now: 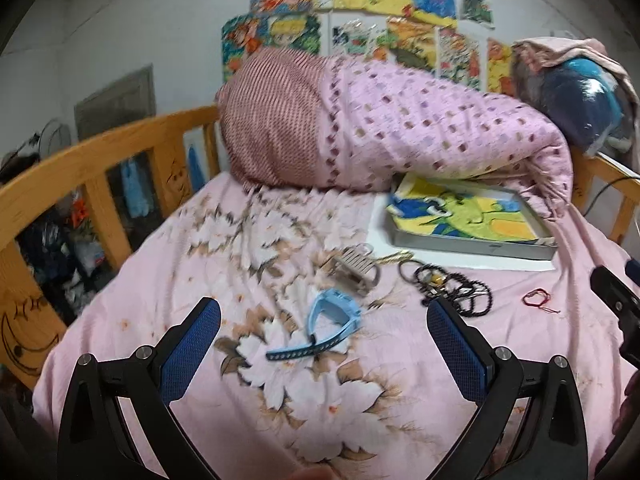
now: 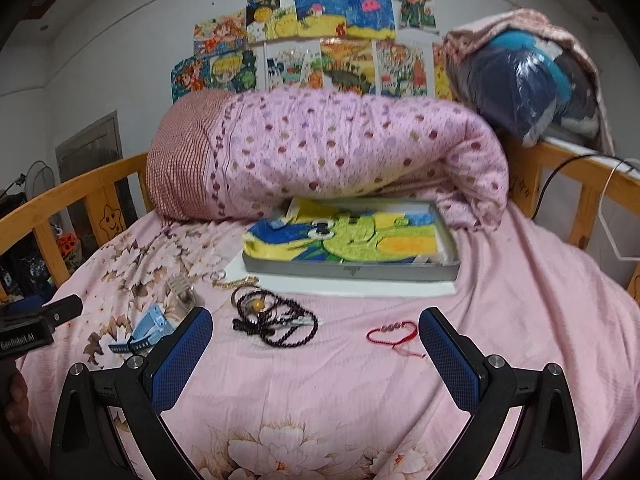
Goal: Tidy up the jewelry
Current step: 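Close the left tool on the blue smartwatch while the right tool grasps the black bead strand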
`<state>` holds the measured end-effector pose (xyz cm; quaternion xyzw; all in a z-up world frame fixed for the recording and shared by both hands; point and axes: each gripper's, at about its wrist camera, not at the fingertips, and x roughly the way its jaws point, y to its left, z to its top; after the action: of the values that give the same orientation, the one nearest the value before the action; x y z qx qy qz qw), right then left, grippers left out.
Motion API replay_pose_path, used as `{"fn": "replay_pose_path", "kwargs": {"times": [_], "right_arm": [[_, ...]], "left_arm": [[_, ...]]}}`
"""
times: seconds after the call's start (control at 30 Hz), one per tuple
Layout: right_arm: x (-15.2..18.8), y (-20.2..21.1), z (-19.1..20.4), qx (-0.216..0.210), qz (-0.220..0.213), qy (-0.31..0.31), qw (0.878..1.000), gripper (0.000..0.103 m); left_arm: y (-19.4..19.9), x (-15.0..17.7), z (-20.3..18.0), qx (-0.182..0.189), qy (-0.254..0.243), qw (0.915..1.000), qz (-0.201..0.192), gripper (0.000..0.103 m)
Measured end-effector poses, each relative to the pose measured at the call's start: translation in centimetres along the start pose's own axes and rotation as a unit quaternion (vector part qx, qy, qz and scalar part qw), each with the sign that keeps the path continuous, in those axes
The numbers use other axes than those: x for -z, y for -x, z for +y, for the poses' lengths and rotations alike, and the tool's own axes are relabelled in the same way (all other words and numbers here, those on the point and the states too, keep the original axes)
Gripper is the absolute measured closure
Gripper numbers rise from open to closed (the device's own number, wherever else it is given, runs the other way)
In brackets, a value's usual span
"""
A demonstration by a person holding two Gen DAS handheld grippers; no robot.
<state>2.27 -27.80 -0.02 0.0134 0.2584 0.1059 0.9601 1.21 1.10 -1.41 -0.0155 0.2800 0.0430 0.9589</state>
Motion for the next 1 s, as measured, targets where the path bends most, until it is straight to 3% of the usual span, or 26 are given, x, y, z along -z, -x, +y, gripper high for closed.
{"fn": "replay_pose_path", "kwargs": {"times": [0.2, 0.4, 0.63, 0.83, 1.0], "right_arm": [[0.5, -3.0, 0.0, -0.038, 0.054, 0.0, 0.998, 0.0], [0.4, -6.5, -0.3, -0.073, 0.099, 0.016, 0.992, 0.0], [0.1, -9.2, -0.4, -0.091, 0.12, 0.03, 0.988, 0.0], [0.9, -11.8, 0.2, -0.106, 0.142, 0.062, 0.982, 0.0], [1.6, -13.7, 1.1, -0.121, 0.16, 0.076, 0.977, 0.002]], "left_arm": [[-1.7, -0.5, 2.7, 0.006, 0.038, 0.9971, 0.066, 0.002], [-4.5, -1.2, 3.2, 0.071, 0.005, 0.9882, 0.135, 0.002], [-8.4, -1.7, 2.5, 0.129, -0.06, 0.9804, 0.136, 0.002], [-12.0, -1.3, 3.2, 0.154, -0.036, 0.9757, 0.152, 0.003], [-13.9, -0.5, 3.2, 0.164, -0.048, 0.9704, 0.17, 0.005]]}}
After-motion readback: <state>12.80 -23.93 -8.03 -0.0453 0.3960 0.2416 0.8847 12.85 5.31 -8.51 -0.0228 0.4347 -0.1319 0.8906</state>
